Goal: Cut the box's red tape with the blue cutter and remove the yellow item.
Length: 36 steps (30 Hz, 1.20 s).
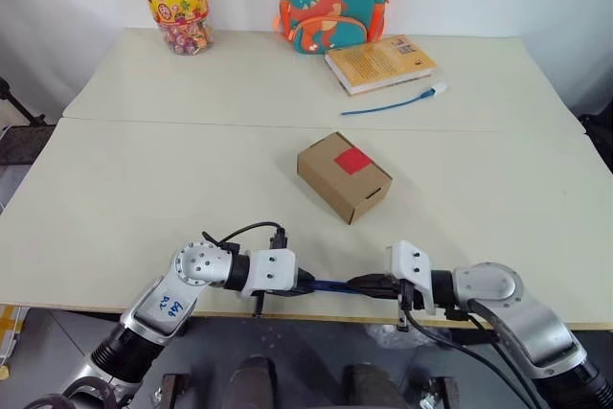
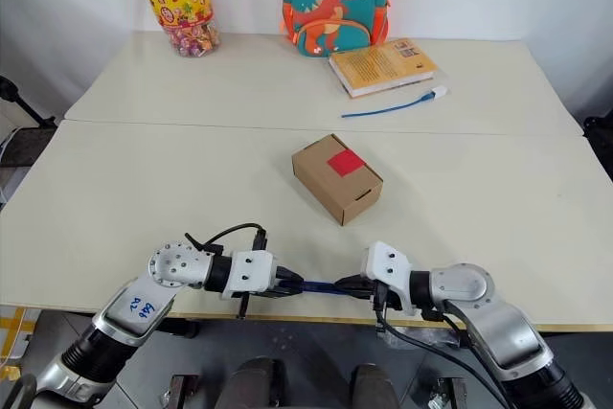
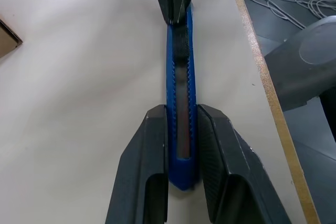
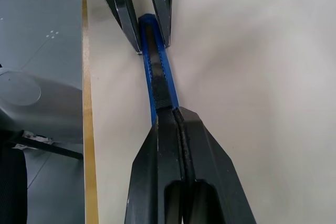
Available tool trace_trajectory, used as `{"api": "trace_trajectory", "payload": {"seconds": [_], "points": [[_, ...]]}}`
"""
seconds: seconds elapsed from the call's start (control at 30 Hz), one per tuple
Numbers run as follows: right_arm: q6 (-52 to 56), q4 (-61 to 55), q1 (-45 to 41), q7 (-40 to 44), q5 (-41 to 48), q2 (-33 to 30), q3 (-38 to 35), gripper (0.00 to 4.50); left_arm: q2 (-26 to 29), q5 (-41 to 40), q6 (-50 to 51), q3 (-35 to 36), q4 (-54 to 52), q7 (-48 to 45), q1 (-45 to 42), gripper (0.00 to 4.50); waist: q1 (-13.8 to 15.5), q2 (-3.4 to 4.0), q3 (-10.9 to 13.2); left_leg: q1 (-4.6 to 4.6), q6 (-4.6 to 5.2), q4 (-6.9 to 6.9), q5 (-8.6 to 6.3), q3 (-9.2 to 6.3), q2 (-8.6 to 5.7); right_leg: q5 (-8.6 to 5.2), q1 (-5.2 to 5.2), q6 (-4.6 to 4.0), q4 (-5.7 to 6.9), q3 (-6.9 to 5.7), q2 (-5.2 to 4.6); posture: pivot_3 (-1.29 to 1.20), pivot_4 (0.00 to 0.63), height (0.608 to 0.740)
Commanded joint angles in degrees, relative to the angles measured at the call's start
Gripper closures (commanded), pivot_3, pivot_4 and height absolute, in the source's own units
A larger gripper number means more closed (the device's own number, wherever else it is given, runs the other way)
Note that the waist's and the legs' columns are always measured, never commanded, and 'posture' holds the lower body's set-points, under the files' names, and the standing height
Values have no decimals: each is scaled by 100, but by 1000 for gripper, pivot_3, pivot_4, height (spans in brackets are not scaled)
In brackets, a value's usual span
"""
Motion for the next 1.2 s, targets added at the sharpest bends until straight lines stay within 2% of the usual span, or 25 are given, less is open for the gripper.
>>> {"api": "trace_trajectory", "payload": {"seconds": [0.03,0.27,0.37,0.53,0.6,0.7,0.8,0.9,0.97,1.1,1.2], "points": [[24,83,-44,47,-119,40,205,4476,-11,269,118,-431,118,-71,144,4048,1,-2,-2,0,0,0,0,0,0,0,0,0,0,0,0,0,150,740],[-54,171,-234,8,-243,294,524,4476,-14,298,126,-437,137,-69,124,4048,1,-8,-13,0,0,-1,0,0,0,0,0,0,0,0,0,0,150,740],[-43,154,-221,-101,-208,412,443,4476,-41,319,141,-447,140,-42,116,4048,3,-8,-15,0,0,0,0,0,0,0,0,0,2,0,0,0,150,740],[-17,-215,185,-74,221,187,-275,4476,-32,326,96,-331,200,69,165,4048,21,-8,-15,-2,3,2,-2,-1,-3,0,1,0,2,0,-4,0,150,740],[348,-525,385,-23,917,136,-815,4476,-2,305,-67,-252,209,119,234,4048,15,-8,-15,-3,6,2,-3,0,-4,0,2,0,0,1,-5,0,150,740],[1909,-1054,651,-335,3000,-157,-2121,3898,-71,-4,-1099,263,238,348,434,4048,-8,-6,-13,-3,19,-2,-11,1,3,1,1,2,0,2,-4,0,150,740],[3206,-1129,775,-926,4006,-582,-2662,2934,-96,-246,-2187,601,321,371,557,4048,-16,-15,-9,-4,25,-10,-14,4,16,4,-6,7,1,1,-4,0,150,740],[4139,-1086,642,-1820,4704,-700,-2790,1909,-198,-292,-2509,673,417,434,504,4048,-17,-24,-4,-22,17,-18,-10,7,26,3,-47,6,15,-1,0,0,150,740],[4584,-954,451,-2477,5534,-584,-2792,1209,-289,-228,-2741,667,548,504,417,4048,-17,-23,-4,-22,16,-18,-9,17,26,0,-62,1,37,5,-2,0,150,740],[4782,-676,111,-3613,6678,-340,-2609,23,-460,-113,-2899,609,714,583,187,4048,-32,-24,-3,-23,15,-13,-8,25,27,1,-72,2,47,8,3,0,150,740],[4716,-524,-83,-4180,7316,-305,-2435,23,-508,-68,-2872,570,761,590,108,4048,-29,-24,-3,-27,15,-13,-8,34,27,2,-86,4,55,11,3,0,150,740]]}}
